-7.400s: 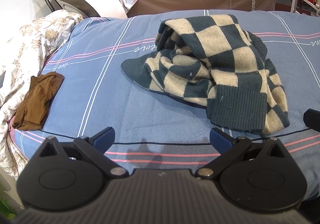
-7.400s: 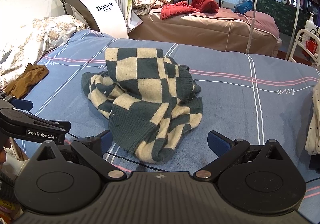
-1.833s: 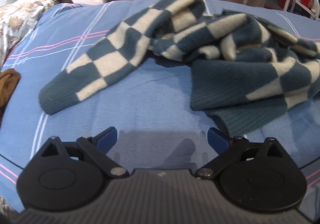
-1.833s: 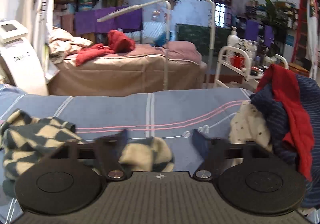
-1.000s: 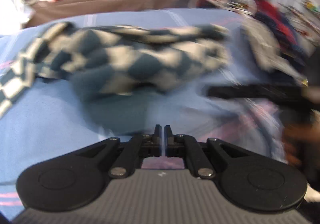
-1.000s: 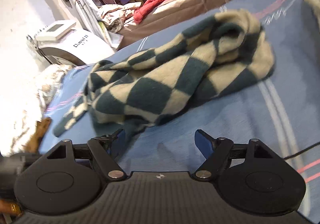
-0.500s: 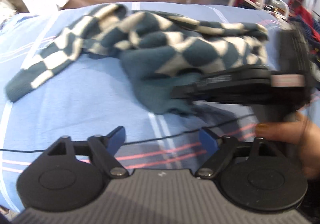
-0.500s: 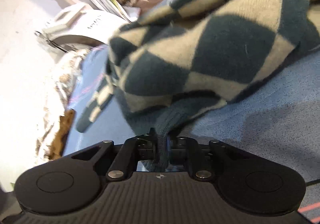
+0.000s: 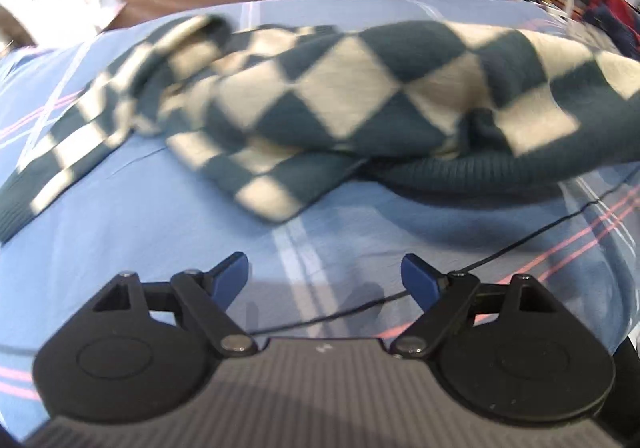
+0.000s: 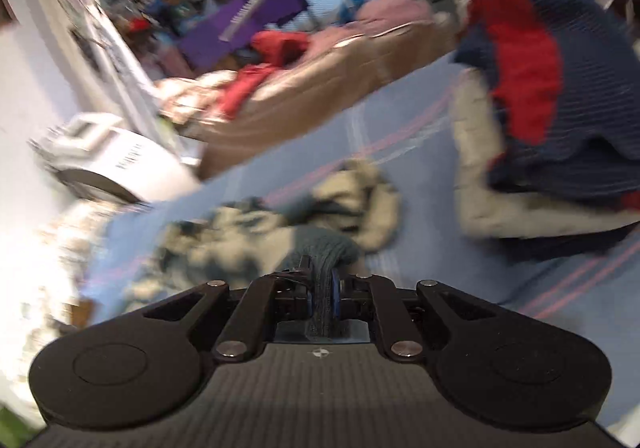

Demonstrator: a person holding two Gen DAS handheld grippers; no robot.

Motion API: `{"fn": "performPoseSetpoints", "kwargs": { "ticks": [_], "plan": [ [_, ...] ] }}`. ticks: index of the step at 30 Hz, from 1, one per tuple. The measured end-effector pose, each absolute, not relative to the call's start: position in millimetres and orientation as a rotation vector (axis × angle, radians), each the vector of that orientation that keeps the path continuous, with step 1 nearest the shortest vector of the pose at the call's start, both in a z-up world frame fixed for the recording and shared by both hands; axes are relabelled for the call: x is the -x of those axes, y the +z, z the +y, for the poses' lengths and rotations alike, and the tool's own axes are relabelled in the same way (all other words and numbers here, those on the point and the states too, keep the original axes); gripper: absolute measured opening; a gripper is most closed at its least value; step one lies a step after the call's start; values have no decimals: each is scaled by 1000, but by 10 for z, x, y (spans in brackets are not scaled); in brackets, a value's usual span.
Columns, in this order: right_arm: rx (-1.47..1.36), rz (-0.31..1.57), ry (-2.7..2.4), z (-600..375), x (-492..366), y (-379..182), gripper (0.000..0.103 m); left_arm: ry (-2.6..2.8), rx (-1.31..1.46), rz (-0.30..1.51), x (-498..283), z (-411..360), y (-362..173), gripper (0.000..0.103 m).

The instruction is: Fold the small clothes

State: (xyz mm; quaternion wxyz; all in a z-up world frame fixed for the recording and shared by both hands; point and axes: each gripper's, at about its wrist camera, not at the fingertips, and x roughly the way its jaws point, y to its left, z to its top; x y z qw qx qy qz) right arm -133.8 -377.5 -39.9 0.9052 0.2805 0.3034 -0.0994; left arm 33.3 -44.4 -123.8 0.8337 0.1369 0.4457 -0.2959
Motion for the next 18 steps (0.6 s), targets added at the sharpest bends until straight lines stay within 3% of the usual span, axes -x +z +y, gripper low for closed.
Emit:
{"fn": "performPoseSetpoints", "kwargs": {
  "ticks": [6, 10, 14, 15, 16, 18],
  "plan": [
    [-613, 598, -192, -3723, 1230, -729, 17, -674, -352, 894, -299, -902, -1360, 91],
    [-746, 538, -139, -3840, 1269, -575, 17, -727, -325, 860, -308, -1176, -1364, 91],
    [-849, 412, -47, -3919, 1266, -222, 17, -714, -446, 773, -204, -1548, -1462, 102],
    [-840, 383, -46, -3946, 1230, -126, 15, -686, -475, 762, -198, -1607, -1501, 102],
    [-826, 349, -55, -3974, 1199, -29, 2, -663, -494, 750, -188, -1653, -1537, 102],
    [-794, 270, -65, -4037, 1151, 150, 2, -638, -510, 690, -159, -1691, -1573, 102]
  ]
}}
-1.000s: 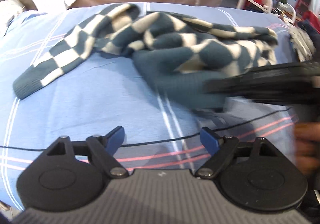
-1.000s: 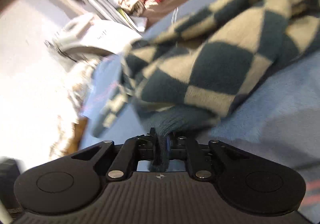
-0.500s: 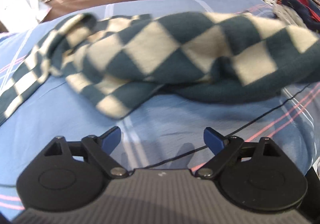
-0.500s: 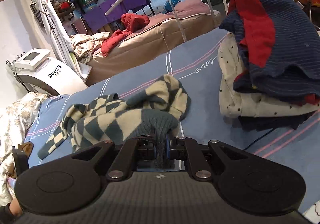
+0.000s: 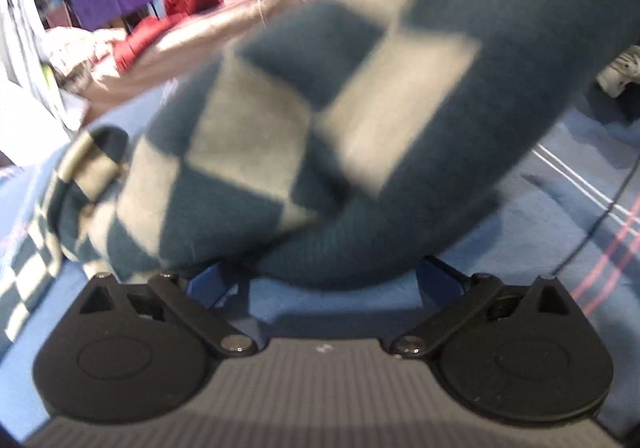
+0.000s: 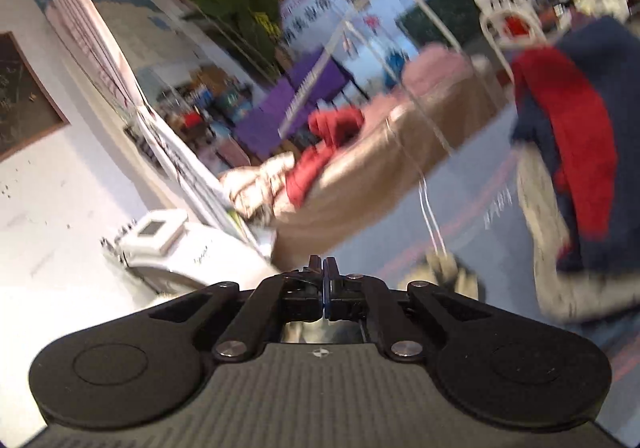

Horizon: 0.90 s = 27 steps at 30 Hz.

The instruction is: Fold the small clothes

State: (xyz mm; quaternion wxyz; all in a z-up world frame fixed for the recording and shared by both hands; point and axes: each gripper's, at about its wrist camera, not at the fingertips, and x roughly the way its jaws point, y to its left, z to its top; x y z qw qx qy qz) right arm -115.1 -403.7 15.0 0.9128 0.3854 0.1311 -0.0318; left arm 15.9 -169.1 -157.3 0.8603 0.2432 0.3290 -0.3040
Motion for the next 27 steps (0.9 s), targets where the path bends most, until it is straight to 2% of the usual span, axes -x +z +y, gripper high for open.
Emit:
{"fn": "performPoseSetpoints", "kwargs": {
  "ticks": [3, 4, 5, 6, 7, 9, 12, 15, 20, 24, 27],
  "plan": [
    [-725, 301, -50, -4051, 951, 262, 3, -602, -548, 614, -208, -1808, -1646, 102],
    [-709, 308, -65, -4008, 905, 228, 18, -603, -565, 614, -264, -1861, -1695, 102],
    [-704, 324, -70, -3968, 873, 170, 29, -609, -572, 619, -325, -1897, -1734, 94],
    [-709, 348, -68, -3955, 857, 89, 61, -615, -566, 625, -395, -1911, -1757, 81],
    [-724, 379, -69, -3947, 845, -11, 101, -622, -553, 643, -476, -1918, -1759, 74],
    [-717, 454, -108, -3916, 891, -226, 103, -651, -511, 696, -626, -1899, -1648, 43],
    [-650, 596, -163, -3787, 945, -622, 103, -702, -420, 757, -846, -1748, -1353, 21],
    [-673, 765, -169, -3696, 919, -1120, 103, -729, -305, 788, -1050, -1416, -1040, 15],
    [-927, 778, -51, -3594, 897, -1583, 103, -701, -328, 697, -1096, -1121, -589, 14],
    [-1135, 771, 73, -3409, 756, -1718, 103, -722, -270, 703, -1113, -856, -185, 14],
    [-1081, 801, 124, -3187, 678, -1587, 103, -729, -333, 657, -864, -604, 171, 14]
  ]
}}
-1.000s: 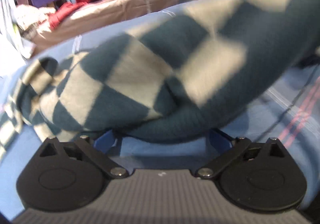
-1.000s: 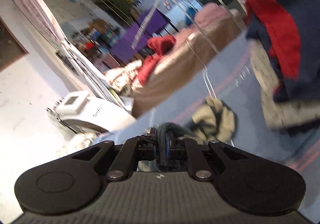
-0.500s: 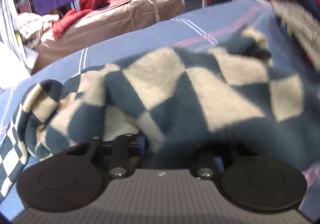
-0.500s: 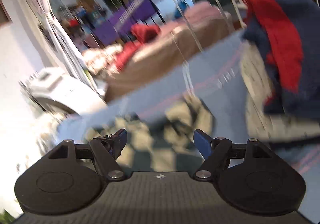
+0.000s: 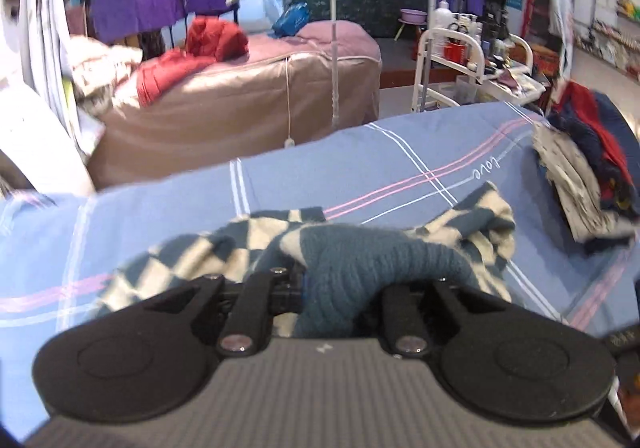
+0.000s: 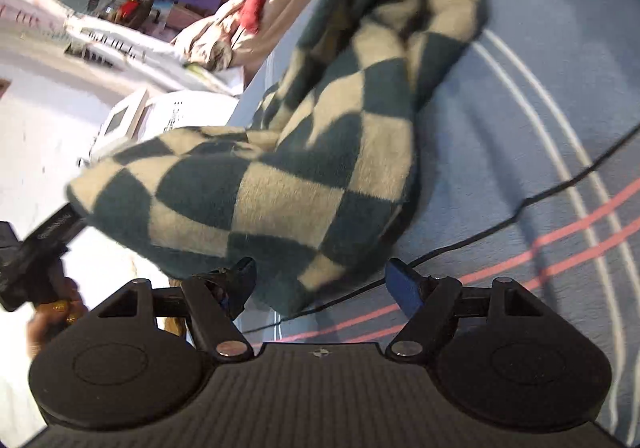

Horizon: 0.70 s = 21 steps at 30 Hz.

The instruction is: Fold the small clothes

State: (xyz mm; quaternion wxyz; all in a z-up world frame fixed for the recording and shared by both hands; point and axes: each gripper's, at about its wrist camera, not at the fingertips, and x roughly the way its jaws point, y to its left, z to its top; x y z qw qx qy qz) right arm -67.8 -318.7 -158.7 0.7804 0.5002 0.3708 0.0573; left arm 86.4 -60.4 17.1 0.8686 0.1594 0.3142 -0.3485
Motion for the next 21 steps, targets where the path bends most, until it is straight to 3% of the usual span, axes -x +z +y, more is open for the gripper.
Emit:
{"fn": "performPoseSetpoints", "kwargs": {
  "ticks": [4, 5, 6, 8, 15, 20, 21],
  "plan": [
    [-1012, 823, 206, -3048, 712, -1451, 103, -729, -368, 637, -423, -95, 526, 19],
    [-1009, 835, 227, -3017, 705, -1471, 103, -702, -368, 633, -334, 39, 558, 35],
    [-1005, 852, 245, -2981, 690, -1508, 103, -668, -366, 632, -281, 149, 552, 71],
    [-993, 903, 239, -2891, 642, -1640, 103, -579, -386, 635, -242, 340, 424, 100],
    [-924, 1001, 306, -2461, 448, -1796, 103, -468, -401, 964, -317, 694, -657, 87],
    [-881, 968, 318, -2383, 408, -1815, 103, -403, -434, 1014, -214, 766, -1271, 82],
    [-864, 962, 323, -2392, 393, -1809, 77, -400, -397, 1025, -231, 778, -1320, 76]
  ]
}}
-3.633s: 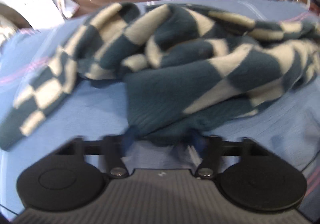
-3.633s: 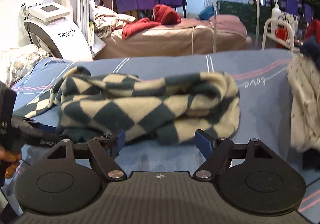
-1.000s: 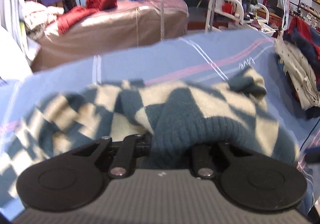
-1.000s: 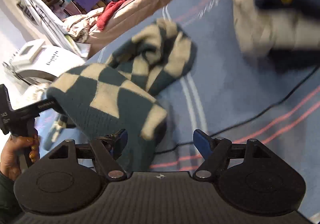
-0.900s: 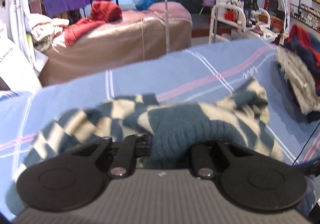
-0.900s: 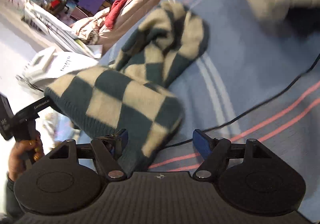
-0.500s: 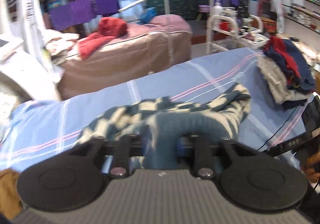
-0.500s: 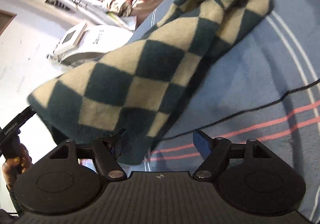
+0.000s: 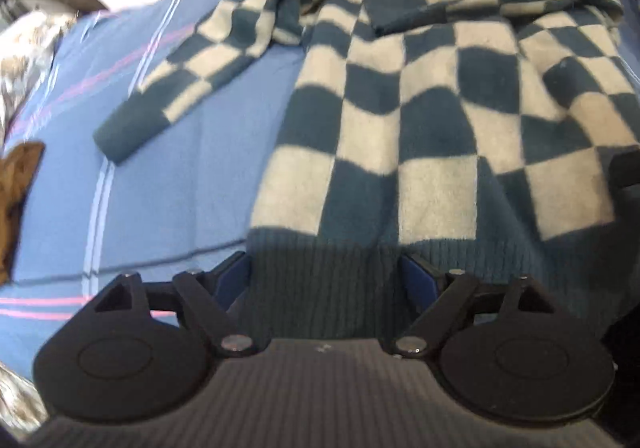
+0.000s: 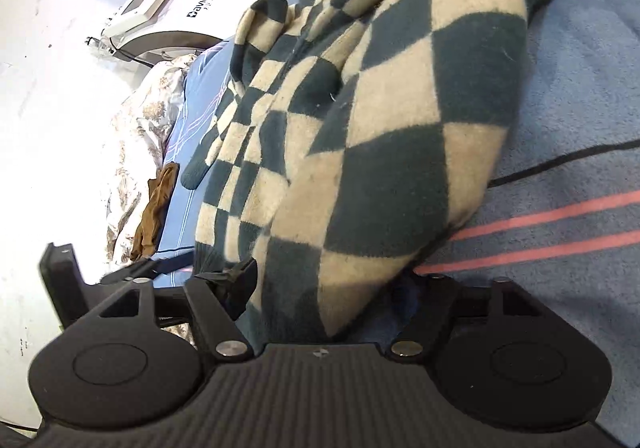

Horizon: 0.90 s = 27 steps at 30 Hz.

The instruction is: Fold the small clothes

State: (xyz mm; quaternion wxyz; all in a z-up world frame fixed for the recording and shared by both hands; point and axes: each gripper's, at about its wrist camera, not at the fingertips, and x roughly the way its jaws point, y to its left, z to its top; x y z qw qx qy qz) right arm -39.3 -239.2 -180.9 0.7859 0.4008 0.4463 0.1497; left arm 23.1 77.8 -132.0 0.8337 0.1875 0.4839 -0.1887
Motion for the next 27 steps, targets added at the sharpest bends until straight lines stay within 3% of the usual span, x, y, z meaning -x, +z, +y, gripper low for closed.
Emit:
{"fn": "performPoseSetpoints", "kwargs": {
  "ticks": [1, 2, 3, 4, 8, 9, 11, 13, 14, 15, 17, 21, 27],
  "plan": [
    [-843, 972, 325, -2379, 370, -1804, 33, -398, -349, 1030, -239, 777, -1337, 71],
    [-851, 984, 327, -2385, 336, -1792, 33, -407, -329, 1037, -258, 715, -1319, 57],
    [-885, 996, 336, -2434, 304, -1771, 32, -435, -339, 1042, -251, 680, -1269, 34],
    [-942, 995, 347, -2507, 310, -1693, 32, -465, -350, 1047, -237, 634, -1207, 25],
    [-767, 977, 395, -2717, 554, -950, 31, -523, -401, 1076, -119, 588, -1055, 22],
    [-694, 998, 395, -2757, 634, -805, 31, -515, -411, 1081, -112, 606, -1045, 25],
    [-618, 1100, 429, -2850, 734, -728, 45, -507, -426, 1086, -149, 622, -1017, 31],
    [-599, 1170, 410, -2961, 782, -784, 98, -477, -432, 1050, -179, 601, -943, 54],
    [-575, 1161, 391, -3002, 786, -786, 103, -463, -437, 1014, -206, 562, -879, 67],
    [-547, 1131, 357, -3056, 777, -770, 103, -456, -440, 975, -241, 512, -810, 81],
    [-498, 1027, 257, -3194, 685, -688, 103, -457, -432, 893, -334, 393, -661, 98],
    [-441, 790, 181, -3461, 251, -583, 103, -523, -407, 780, -701, 14, -463, 100],
    [-278, 790, 103, -3835, -875, -778, 103, -628, -484, 625, -1598, -870, -274, 102]
  ]
}}
